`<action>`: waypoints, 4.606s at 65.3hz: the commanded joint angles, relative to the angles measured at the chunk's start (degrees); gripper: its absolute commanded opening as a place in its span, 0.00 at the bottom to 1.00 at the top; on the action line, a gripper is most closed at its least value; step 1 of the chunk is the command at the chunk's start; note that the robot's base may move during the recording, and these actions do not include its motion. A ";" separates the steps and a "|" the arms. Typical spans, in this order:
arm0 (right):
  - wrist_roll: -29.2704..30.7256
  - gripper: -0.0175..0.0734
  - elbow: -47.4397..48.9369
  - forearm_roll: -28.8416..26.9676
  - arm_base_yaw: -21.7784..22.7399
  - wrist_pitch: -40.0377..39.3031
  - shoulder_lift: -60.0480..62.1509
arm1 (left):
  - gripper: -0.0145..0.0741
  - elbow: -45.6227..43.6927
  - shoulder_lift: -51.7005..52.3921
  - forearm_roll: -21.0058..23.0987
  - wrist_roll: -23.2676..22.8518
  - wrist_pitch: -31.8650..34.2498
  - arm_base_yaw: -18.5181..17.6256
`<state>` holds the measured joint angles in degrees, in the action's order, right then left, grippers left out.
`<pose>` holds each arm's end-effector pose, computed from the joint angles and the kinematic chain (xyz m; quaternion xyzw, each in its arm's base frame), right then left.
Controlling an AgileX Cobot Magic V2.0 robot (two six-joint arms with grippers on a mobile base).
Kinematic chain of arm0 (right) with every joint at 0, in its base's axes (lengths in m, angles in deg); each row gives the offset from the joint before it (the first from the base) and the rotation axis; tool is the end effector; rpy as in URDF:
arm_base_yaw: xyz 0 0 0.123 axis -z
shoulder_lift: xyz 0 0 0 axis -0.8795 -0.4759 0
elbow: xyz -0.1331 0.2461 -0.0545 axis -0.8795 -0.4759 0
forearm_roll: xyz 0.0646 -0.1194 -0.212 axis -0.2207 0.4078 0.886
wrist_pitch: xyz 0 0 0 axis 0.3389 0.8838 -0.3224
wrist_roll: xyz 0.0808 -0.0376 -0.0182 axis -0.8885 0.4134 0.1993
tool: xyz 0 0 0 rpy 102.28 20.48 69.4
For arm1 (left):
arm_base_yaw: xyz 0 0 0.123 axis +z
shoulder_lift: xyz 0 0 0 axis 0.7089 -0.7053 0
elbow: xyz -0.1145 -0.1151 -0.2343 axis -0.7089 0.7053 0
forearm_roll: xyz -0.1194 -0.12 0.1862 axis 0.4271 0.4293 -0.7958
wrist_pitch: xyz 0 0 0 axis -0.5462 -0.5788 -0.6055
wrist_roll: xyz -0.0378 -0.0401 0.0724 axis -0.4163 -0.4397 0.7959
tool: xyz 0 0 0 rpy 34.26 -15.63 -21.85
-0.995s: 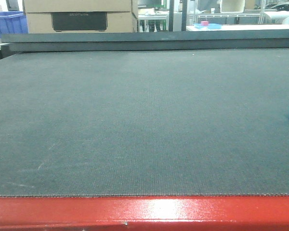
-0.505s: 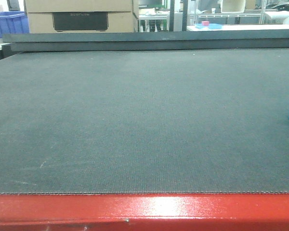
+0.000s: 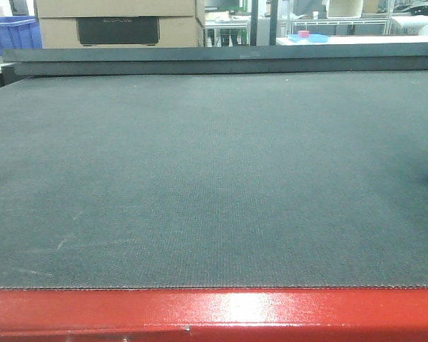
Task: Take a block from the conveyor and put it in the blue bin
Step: 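Close left gripper on green brick and right gripper on blue block, then lift both held blocks up off the conveyor belt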
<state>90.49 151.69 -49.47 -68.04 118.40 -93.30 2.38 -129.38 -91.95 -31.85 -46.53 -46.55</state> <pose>0.2491 0.0358 0.3277 -0.0603 0.9737 0.0533 0.2131 0.2296 -0.0020 0.3279 -0.0227 0.9446 0.0056 0.3273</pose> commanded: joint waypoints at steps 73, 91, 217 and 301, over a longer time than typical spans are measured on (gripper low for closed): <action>-5.18 0.27 8.50 4.98 1.70 -7.60 -30.19 | 0.04 -8.95 -11.15 0.03 -1.01 -13.77 0.12; -5.18 0.01 9.16 3.71 1.70 -2.69 -28.63 | 0.04 -13.45 -12.13 0.14 3.21 -21.42 3.56; -2.59 0.01 -13.14 -1.01 -3.32 -34.46 1.76 | 0.04 2.53 -4.85 11.69 9.55 21.76 0.84; -5.66 0.01 -32.35 5.42 -3.32 -51.68 51.50 | 0.04 21.53 38.60 6.86 9.55 34.83 -1.47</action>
<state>84.73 119.30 -44.74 -71.27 67.92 -43.05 23.94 -91.08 -85.34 -22.45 -12.47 -47.61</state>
